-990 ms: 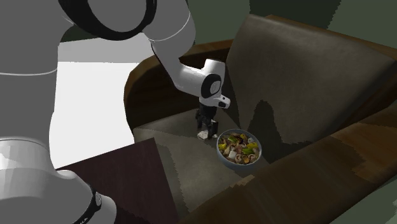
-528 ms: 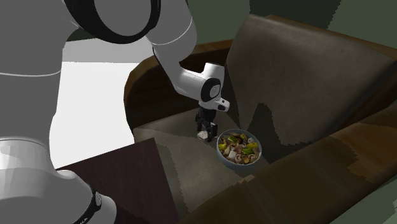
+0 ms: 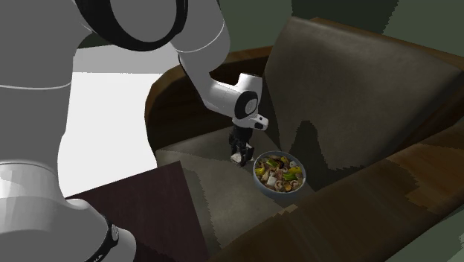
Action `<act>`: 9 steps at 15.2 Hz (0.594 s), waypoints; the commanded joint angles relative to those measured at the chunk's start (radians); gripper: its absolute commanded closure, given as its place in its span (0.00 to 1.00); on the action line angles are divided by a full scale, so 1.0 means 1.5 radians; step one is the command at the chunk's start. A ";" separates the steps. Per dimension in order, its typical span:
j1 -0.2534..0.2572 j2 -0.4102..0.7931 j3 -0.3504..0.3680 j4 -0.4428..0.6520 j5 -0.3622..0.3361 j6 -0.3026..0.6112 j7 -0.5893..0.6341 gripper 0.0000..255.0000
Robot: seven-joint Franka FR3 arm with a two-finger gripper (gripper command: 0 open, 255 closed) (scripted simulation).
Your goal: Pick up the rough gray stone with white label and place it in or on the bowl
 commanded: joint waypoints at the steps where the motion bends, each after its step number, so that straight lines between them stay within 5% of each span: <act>1: 0.000 0.001 0.000 0.000 0.000 0.000 0.000 1.00; 9: -0.005 -0.040 0.007 -0.009 0.011 -0.031 -0.009 1.00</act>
